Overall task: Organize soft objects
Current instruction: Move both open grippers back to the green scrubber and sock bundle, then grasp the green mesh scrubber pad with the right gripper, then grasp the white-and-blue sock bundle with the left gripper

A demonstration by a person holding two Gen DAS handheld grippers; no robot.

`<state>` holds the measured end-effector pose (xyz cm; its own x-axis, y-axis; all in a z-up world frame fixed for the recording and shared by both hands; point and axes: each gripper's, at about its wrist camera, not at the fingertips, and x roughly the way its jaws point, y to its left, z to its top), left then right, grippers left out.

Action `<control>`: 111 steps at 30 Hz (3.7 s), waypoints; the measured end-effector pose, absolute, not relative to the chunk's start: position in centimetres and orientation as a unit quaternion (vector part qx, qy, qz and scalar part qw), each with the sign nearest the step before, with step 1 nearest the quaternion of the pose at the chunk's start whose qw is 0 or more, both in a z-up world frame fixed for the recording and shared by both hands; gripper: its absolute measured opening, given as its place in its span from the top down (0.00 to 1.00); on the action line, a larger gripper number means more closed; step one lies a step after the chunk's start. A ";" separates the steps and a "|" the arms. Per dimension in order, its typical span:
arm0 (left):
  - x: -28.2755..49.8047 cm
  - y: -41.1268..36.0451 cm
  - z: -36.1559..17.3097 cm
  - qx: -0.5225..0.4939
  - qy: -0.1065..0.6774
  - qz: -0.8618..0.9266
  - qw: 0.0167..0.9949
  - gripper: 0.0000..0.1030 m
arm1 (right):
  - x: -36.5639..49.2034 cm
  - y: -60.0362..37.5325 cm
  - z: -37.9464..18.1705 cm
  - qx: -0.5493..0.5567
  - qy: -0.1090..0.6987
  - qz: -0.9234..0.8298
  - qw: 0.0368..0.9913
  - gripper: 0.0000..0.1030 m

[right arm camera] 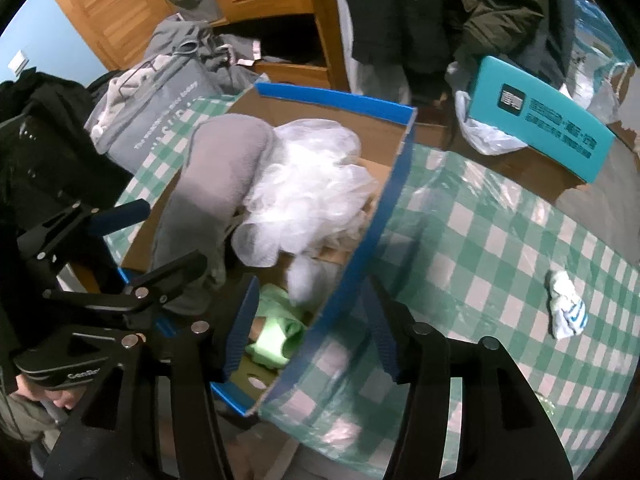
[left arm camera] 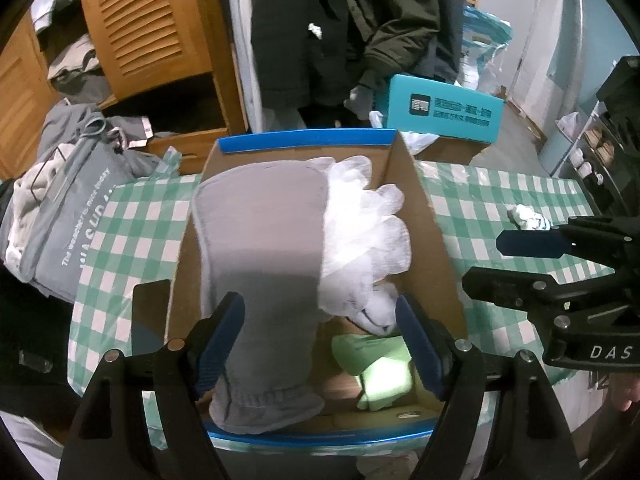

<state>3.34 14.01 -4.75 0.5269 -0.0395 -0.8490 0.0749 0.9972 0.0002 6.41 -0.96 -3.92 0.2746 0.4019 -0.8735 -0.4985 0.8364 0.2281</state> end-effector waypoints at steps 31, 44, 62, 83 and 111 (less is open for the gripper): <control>3.5 2.1 -5.2 0.096 0.494 -0.110 0.857 0.23 | 6.0 -14.3 -5.3 0.006 0.539 0.176 0.824 0.45; 2.7 -3.6 -6.7 0.137 0.504 -0.143 0.841 0.23 | 4.3 -21.2 -6.3 0.029 0.545 0.125 0.829 0.44; 3.5 -10.0 -11.2 0.146 0.552 -0.167 0.804 0.23 | 2.3 -29.2 -13.8 0.062 0.609 0.041 0.789 0.43; 5.1 -10.9 -15.0 0.135 0.587 -0.162 0.782 0.23 | 1.8 -28.0 -17.9 0.000 0.633 0.019 0.774 0.68; 12.6 -16.1 -14.2 0.067 0.582 -0.150 0.797 0.16 | 6.2 -34.6 -12.8 0.054 0.567 0.007 0.822 0.90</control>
